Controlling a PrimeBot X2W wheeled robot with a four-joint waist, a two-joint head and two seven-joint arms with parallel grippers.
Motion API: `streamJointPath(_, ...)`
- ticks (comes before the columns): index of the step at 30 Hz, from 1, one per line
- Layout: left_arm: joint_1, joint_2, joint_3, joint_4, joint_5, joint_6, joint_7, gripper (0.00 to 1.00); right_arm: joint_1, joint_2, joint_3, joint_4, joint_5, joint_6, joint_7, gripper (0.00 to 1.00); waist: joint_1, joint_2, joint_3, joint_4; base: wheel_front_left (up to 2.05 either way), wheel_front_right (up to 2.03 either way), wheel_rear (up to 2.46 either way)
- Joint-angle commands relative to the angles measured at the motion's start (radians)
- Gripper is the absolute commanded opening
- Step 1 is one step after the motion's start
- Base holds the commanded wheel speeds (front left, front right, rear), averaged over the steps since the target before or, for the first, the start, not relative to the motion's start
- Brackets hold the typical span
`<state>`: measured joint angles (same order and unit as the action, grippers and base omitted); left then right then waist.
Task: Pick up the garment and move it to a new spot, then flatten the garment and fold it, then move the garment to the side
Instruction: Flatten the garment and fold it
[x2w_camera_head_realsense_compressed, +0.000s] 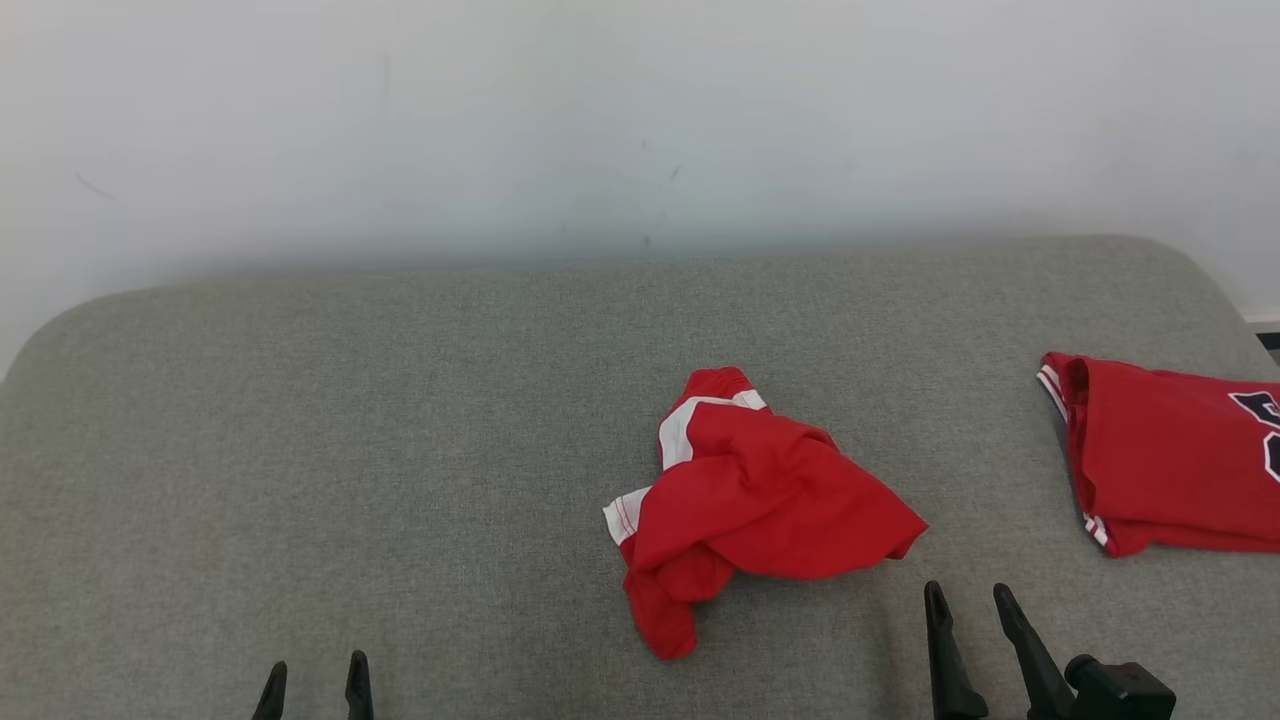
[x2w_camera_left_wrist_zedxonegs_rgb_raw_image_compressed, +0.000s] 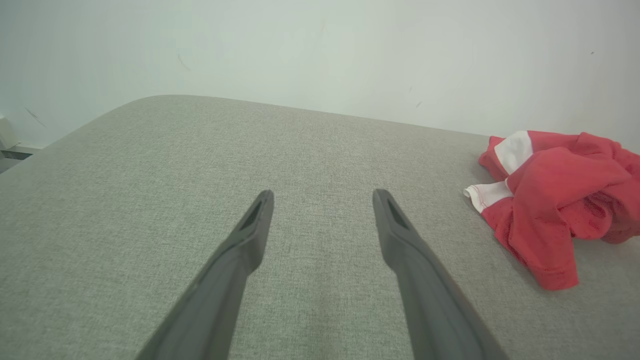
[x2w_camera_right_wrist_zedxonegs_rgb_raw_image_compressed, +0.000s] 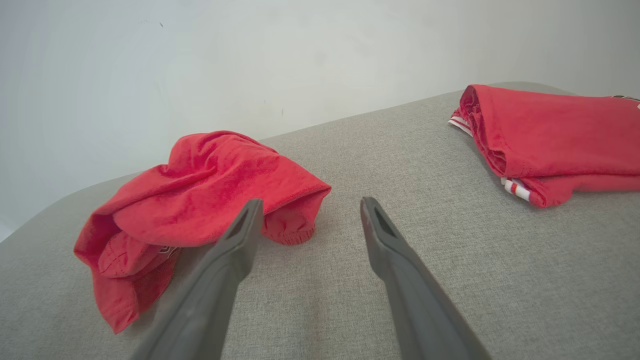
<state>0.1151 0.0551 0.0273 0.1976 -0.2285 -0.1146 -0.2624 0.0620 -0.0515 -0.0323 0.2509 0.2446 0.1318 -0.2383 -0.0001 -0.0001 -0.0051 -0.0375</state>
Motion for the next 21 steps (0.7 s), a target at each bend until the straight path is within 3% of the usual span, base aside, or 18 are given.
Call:
streamJointPath(1,-0.011,-0.003,0.002,0.002,0.009,-0.004,-0.003,1.0,-0.002,0.003,0.003,-0.004,0.0,-0.002,-0.002,1.0,0.0001,0.0001,0.001,0.0,0.0,0.0,0.0)
streamJointPath(21,-0.023,-0.005,-0.014,0.024,0.01,-0.013,-0.003,1.0,-0.009,0.003,0.011,-0.001,-0.028,-0.002,0.005,1.0,0.0001,0.0001,0.01,-0.009,0.0,0.0,0.0)
